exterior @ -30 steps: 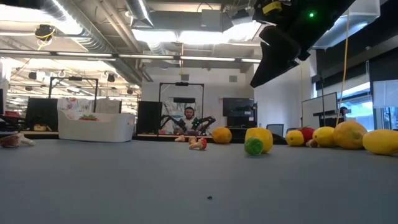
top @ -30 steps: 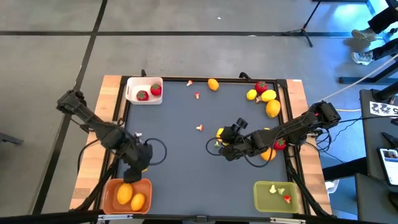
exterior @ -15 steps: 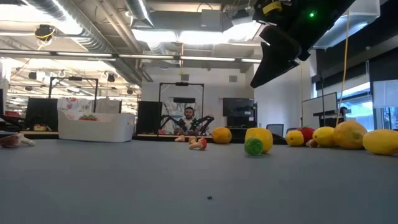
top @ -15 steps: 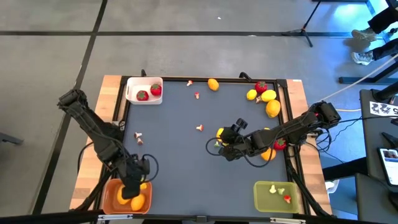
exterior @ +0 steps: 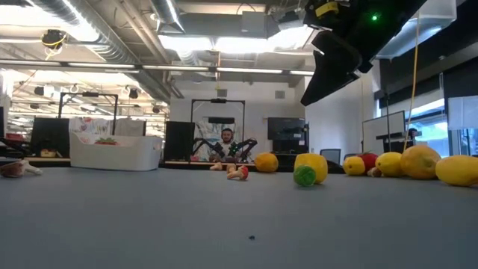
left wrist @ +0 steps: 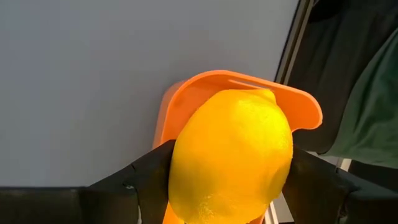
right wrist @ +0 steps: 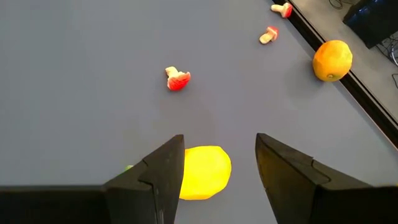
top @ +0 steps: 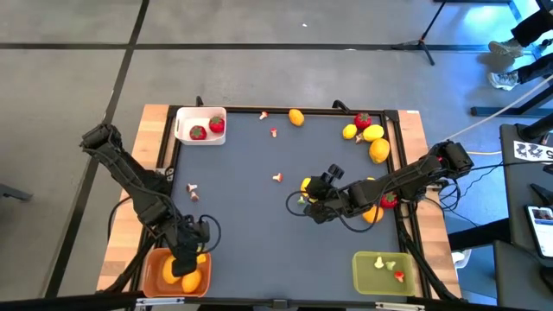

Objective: Sort produce into baskets
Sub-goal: Put the yellow lemon into the orange bin, then put the green mushroom into the yellow bin

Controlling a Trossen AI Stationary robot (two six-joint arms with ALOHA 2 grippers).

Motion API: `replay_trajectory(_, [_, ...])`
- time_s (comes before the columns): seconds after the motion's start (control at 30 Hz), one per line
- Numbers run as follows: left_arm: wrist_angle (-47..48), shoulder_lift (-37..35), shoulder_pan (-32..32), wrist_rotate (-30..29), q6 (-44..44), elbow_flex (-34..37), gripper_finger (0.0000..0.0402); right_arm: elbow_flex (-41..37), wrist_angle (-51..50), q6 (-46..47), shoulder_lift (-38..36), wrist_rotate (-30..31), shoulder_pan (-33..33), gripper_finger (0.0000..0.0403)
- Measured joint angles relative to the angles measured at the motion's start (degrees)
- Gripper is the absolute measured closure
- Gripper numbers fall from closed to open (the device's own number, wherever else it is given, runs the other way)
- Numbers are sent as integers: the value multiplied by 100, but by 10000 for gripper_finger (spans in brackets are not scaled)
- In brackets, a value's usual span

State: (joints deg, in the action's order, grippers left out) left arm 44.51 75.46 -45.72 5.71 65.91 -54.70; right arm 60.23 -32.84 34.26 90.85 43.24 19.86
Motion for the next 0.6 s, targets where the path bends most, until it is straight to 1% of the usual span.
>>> replay_trajectory(0.07, [16, 0, 1, -59, -9, 0, 149, 0, 0, -2, 0, 0, 0, 205])
replay_trajectory(0.13, [42, 0, -1, -148, -56, 0, 139, 0, 0, -2, 0, -2, 0, 205])
replay_trajectory(0.23, [89, 0, 1, -271, -49, 0, 103, 0, 0, -2, 0, -4, 0, 205])
replay_trajectory(0.33, [91, 0, 1, -275, -46, 0, 59, 0, 0, -4, 0, -9, 0, 205])
replay_trajectory(0.43, [111, 0, 1, -275, -140, 0, 27, 0, 0, -4, 0, -12, 0, 205])
replay_trajectory(0.53, [110, 0, 34, -252, -314, -2, 13, 0, 0, -5, 0, -11, 0, 205])
replay_trajectory(0.6, [111, -16, 129, -74, -506, -2, 10, 0, 0, -9, 0, -11, 0, 205])
